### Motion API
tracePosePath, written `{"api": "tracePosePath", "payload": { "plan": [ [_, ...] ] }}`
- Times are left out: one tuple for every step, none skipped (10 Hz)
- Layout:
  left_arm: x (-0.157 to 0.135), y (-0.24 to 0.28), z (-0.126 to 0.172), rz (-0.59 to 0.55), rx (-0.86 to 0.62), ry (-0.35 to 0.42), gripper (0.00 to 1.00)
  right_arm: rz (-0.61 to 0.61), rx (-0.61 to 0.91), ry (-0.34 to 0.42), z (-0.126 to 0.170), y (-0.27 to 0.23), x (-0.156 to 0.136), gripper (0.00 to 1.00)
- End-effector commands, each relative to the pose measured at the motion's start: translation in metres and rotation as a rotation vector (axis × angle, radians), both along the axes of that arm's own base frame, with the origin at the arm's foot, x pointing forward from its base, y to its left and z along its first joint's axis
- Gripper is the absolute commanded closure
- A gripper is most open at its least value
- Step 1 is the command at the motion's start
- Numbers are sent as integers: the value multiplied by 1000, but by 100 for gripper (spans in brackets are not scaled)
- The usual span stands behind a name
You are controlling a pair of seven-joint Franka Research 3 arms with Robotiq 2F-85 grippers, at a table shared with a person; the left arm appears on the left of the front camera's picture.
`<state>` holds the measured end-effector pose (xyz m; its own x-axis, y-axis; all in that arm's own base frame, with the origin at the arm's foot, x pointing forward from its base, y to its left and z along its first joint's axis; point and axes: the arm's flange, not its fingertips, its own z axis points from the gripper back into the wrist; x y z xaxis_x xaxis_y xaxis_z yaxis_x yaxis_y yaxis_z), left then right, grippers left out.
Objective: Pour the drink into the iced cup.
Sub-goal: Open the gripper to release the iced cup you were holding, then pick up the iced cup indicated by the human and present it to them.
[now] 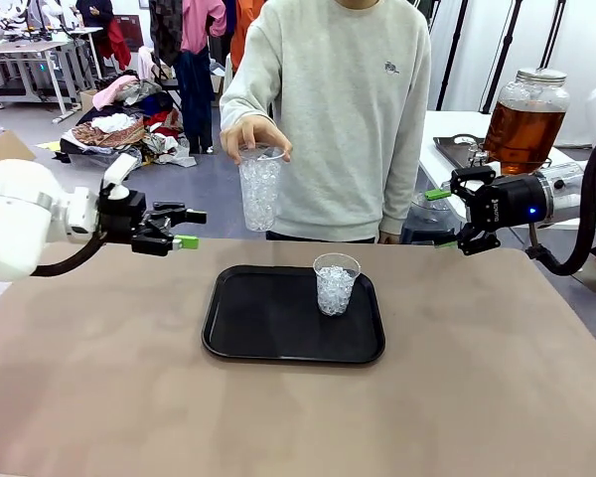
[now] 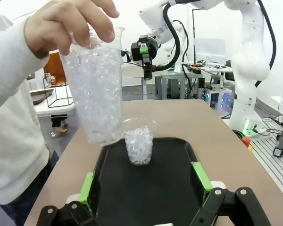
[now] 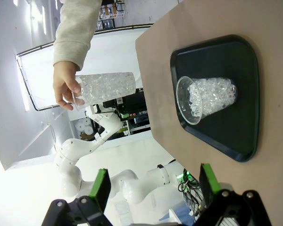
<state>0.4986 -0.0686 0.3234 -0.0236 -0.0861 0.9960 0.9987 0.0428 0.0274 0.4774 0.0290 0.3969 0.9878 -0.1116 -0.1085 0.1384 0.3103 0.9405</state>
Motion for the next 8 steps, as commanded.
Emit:
{"api": "tracePosePath", "payload": {
  "plan": [
    [-9,15,-4,5,-12,-10,0,2,1,-3,2,1,0,0],
    [-9,21,-7,12,-16,-5,0,2,1,-3,2,1,0,0],
    [-9,25,-9,11,-15,-3,0,2,1,-3,2,1,0,0],
    [-9,28,-11,16,-10,-5,0,2,1,-3,2,1,0,0],
    [-4,23,-8,31,-6,16,0,2,1,-3,2,1,0,0],
    [-4,23,-8,31,-6,16,0,2,1,-3,2,1,0,0],
    [-4,23,-8,31,-6,16,0,2,1,-3,2,1,0,0],
    [-4,23,-8,31,-6,16,0,2,1,-3,2,1,0,0]
  ]
}}
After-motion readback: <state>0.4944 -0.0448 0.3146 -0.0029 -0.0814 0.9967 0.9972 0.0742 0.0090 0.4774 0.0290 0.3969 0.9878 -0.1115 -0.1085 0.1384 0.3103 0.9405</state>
